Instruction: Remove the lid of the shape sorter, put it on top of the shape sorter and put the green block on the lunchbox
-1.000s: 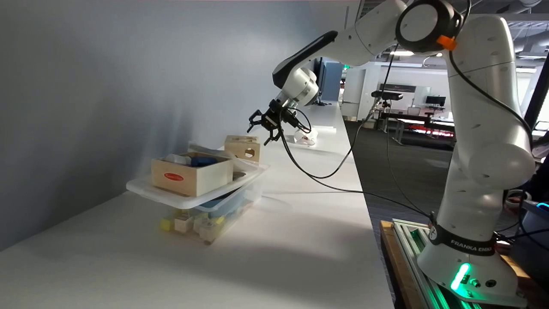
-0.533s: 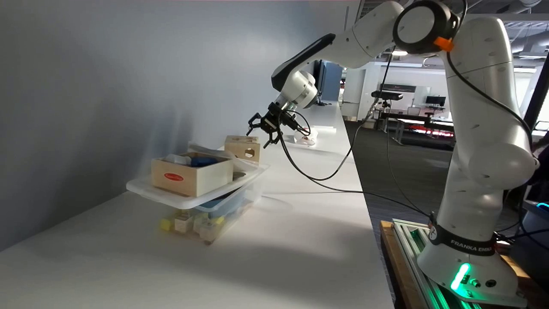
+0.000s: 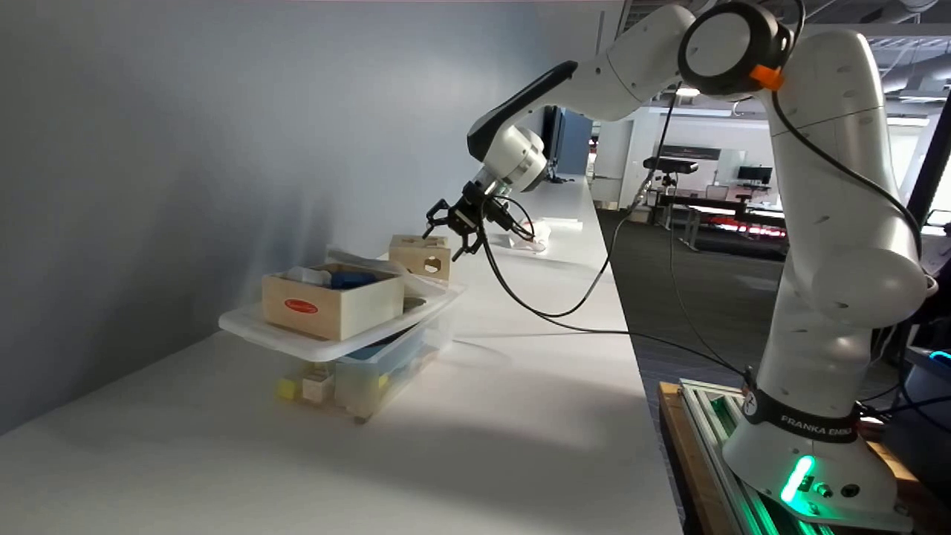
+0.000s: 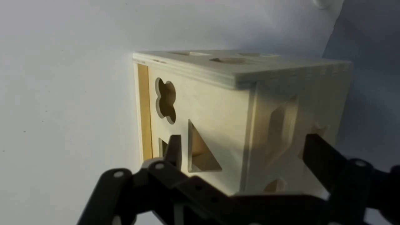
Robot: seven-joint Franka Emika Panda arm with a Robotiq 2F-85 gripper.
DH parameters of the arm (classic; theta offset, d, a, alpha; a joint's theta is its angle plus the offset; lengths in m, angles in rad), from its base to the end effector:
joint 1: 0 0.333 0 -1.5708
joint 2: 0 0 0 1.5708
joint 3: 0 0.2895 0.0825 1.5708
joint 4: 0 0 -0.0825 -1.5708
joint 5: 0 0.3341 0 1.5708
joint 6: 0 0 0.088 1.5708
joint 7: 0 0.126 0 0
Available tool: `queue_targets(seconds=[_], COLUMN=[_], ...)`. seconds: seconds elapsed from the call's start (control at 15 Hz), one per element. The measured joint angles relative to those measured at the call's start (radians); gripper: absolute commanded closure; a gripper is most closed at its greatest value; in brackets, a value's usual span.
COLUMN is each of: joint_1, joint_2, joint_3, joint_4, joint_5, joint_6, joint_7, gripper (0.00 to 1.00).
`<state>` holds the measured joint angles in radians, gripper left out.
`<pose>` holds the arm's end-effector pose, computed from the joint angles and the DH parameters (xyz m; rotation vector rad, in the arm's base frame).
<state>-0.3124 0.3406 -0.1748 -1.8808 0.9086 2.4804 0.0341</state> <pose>0.5445 -0.2737 0.3473 -2.1578 1.4199 -0.5086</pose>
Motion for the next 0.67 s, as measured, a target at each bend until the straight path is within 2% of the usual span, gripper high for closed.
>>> queue_targets(seconds=[0.4,0.67], joint_1=[-0.001,-0.001], joint_2=[0.002,0.010], joint_3=[0.002,0.002], joint_4=[-0.001,-0.001], joint_5=[0.106,0.120], joint_6=[0.020,0.037], joint_7=[-0.093,-0.113], gripper=[0.00,0.00])
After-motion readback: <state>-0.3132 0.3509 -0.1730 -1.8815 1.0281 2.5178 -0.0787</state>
